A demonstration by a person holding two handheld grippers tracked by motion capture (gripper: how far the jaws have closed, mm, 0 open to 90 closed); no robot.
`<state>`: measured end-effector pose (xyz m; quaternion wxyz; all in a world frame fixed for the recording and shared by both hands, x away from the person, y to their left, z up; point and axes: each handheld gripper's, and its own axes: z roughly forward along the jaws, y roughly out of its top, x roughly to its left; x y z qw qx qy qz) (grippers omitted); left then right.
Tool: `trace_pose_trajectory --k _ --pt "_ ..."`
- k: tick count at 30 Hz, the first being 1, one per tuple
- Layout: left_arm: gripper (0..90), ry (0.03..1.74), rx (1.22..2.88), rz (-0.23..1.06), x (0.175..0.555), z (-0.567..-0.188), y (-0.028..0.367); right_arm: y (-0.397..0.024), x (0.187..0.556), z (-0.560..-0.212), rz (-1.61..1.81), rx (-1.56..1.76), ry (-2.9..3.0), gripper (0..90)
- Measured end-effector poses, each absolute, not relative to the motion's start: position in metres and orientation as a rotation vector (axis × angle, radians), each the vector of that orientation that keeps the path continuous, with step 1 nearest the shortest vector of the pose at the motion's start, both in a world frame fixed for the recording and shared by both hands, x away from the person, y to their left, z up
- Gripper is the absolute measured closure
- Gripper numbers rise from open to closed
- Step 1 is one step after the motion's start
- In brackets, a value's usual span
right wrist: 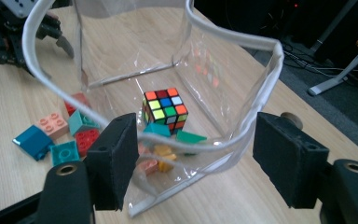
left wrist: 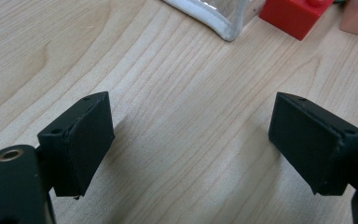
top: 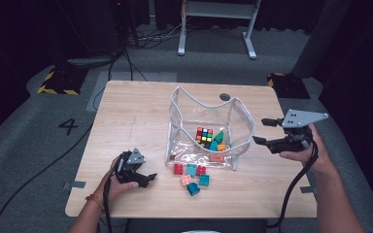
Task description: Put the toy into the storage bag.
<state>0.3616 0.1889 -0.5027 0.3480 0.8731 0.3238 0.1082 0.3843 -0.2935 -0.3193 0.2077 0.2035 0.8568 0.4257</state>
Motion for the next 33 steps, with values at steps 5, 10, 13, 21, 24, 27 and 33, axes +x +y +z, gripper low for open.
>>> trace_pose_trajectory --k 5,10,13,21,24,27,33 --pt "14.1 0.839 2.264 0.28 0.362 -0.503 0.189 -0.3 0.372 -0.341 1.225 0.59 2.396 32.5" --pt "14.1 0.84 2.263 0.281 0.362 -0.503 0.189 -0.302 0.363 -0.364 1.223 0.59 2.42 33.3" --pt "14.1 0.838 2.265 0.281 0.362 -0.503 0.189 -0.301 0.358 -0.378 1.236 0.614 2.439 33.9" --pt "14.2 0.84 2.263 0.283 0.362 -0.503 0.189 -0.289 0.349 -0.416 1.238 0.592 2.521 34.9" --pt "14.1 0.841 2.265 0.283 0.361 -0.503 0.189 -0.28 0.347 -0.426 1.258 0.574 2.551 35.2" --pt "14.1 0.841 2.263 0.283 0.361 -0.503 0.189 -0.27 0.345 -0.436 1.258 0.548 2.58 35.4" --pt "14.2 0.84 2.263 0.284 0.362 -0.503 0.189 -0.246 0.343 -0.453 1.258 0.497 2.649 36.5"
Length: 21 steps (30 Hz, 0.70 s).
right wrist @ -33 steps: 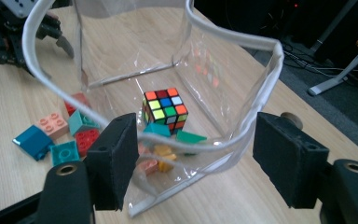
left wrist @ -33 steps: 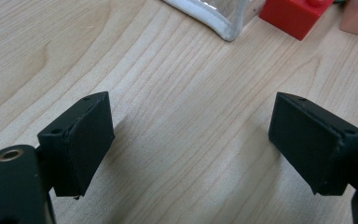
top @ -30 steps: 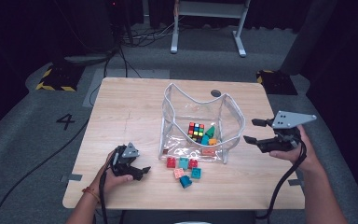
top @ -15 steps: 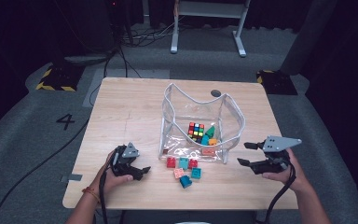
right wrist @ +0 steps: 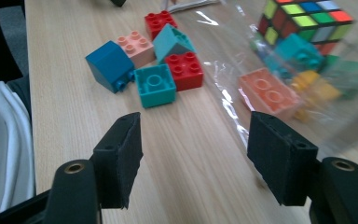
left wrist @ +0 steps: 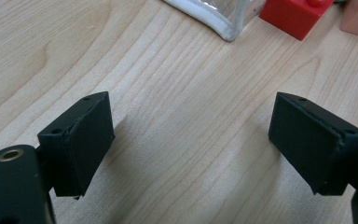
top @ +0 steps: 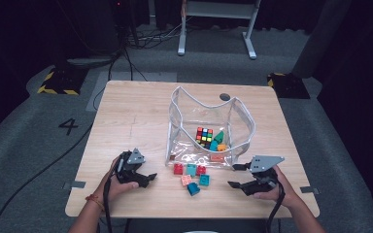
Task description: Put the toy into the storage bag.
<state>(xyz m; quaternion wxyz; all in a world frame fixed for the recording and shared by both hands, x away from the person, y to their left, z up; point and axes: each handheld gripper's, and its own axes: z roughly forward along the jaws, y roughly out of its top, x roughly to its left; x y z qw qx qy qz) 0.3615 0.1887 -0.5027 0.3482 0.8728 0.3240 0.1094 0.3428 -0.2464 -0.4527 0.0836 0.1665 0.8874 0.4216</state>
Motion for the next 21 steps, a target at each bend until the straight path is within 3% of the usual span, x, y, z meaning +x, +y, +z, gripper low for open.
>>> trace_pose_trajectory --k 21 --pt "14.2 0.841 2.264 0.283 0.361 -0.503 0.189 -0.184 0.355 -0.487 1.233 0.43 2.733 40.3"
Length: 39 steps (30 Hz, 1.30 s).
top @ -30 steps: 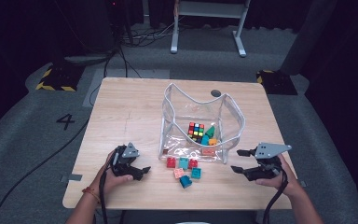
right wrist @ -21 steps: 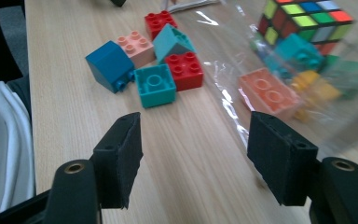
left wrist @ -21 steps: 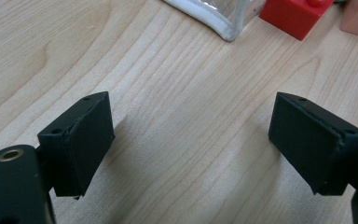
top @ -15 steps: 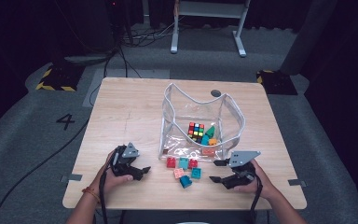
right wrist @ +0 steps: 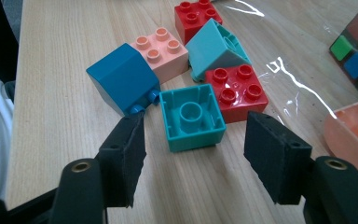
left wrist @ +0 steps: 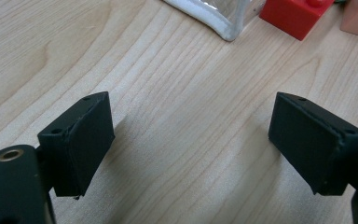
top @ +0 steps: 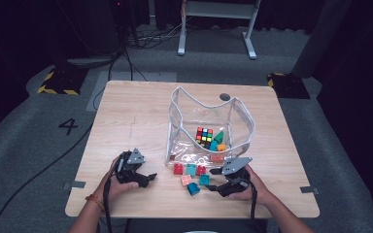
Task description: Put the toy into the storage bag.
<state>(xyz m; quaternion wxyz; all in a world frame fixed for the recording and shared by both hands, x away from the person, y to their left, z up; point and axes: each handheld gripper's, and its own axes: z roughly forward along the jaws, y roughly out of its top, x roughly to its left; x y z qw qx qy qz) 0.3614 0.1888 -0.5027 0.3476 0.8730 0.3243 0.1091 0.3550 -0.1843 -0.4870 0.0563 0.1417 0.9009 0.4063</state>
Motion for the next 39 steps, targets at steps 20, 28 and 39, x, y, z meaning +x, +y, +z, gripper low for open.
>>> trace_pose_trajectory --k 20,28,39 --pt "14.2 0.842 2.263 0.282 0.361 -0.503 0.189 -0.175 0.353 -0.498 1.19 0.413 2.748 59.2" --pt "14.2 0.841 2.264 0.283 0.361 -0.503 0.189 -0.182 0.348 -0.494 1.169 0.417 2.758 59.3" --pt "14.1 0.841 2.265 0.283 0.361 -0.503 0.189 -0.215 0.344 -0.485 1.172 0.459 2.744 59.4"
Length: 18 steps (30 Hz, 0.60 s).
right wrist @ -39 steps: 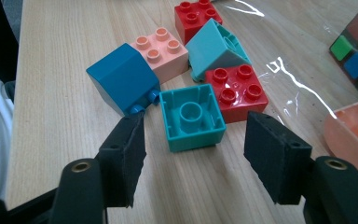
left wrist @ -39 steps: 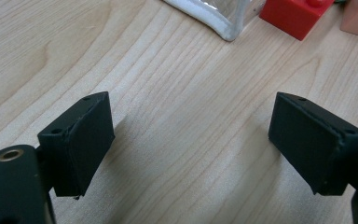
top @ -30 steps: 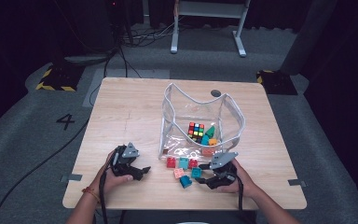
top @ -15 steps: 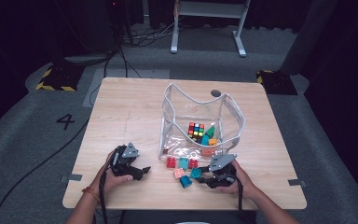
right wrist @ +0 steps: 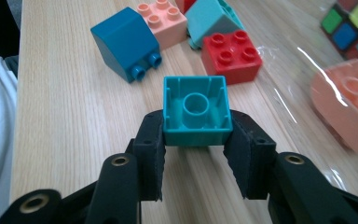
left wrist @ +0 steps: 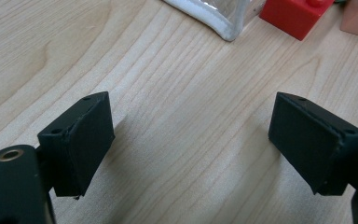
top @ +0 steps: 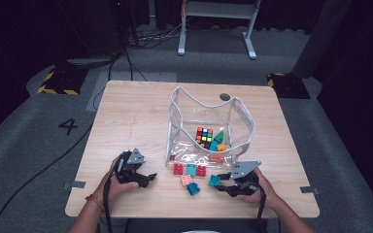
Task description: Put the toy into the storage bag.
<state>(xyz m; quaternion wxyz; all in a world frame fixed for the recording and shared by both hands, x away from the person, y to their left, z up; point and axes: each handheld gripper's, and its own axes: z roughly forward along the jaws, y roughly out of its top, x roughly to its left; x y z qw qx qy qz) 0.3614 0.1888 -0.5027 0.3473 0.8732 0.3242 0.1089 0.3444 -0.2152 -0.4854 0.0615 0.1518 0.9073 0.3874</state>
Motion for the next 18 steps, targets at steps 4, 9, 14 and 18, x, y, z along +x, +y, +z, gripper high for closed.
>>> trace_pose_trajectory --k 4,9,14,18 --pt "14.2 0.839 2.263 0.284 0.362 -0.503 0.189 -0.236 0.347 -0.478 1.209 0.464 2.695 59.4" --pt "14.2 0.843 2.262 0.282 0.361 -0.503 0.189 -0.261 0.348 -0.472 1.216 0.56 2.634 59.4" --pt "14.1 0.839 2.264 0.284 0.362 -0.503 0.189 -0.291 0.353 -0.468 1.221 0.649 2.559 59.5" --pt "14.2 0.841 2.264 0.283 0.361 -0.503 0.189 -0.316 0.359 -0.463 1.225 0.723 2.483 59.5"
